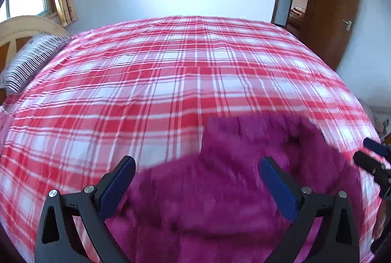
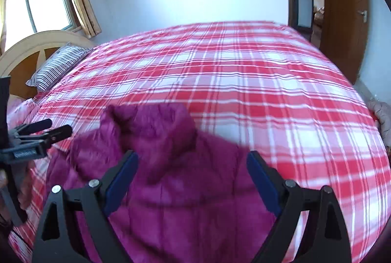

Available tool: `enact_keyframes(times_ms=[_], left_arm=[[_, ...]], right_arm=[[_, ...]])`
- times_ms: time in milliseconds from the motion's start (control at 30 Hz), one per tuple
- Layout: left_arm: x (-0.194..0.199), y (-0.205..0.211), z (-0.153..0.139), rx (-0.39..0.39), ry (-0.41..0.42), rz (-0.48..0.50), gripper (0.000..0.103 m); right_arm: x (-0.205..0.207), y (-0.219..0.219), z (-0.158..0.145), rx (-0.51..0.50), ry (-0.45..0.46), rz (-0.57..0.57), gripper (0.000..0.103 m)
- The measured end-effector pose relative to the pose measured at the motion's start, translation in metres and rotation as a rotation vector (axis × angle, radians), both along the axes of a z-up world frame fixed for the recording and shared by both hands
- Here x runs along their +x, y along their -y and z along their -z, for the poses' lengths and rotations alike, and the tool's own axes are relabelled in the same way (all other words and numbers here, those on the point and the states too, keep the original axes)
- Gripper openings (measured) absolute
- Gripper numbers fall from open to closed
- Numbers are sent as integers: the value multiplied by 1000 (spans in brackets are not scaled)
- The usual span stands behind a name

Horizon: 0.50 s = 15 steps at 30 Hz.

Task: Fold large clothes
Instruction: 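Grasp the jacket hem with both tools and lift it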

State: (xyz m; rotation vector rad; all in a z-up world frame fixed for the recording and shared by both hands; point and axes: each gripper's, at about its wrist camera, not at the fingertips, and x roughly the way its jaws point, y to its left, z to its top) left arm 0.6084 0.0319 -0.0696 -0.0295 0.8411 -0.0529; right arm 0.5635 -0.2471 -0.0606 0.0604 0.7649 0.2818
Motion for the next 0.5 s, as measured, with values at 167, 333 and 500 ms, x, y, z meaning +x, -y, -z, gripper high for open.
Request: enact_keyframes(times_ms=[167,333,500], left_arm=[[57,6,11,-21,-79,1,102],[78,23,46,114,-132,35,102],[60,17,49,97,-84,96,71]], right_arm=[[53,-19,6,-52,-55,-37,92],[84,-38,29,-174,-111,-80,71],[85,-44,39,-272,-89,-113,18]])
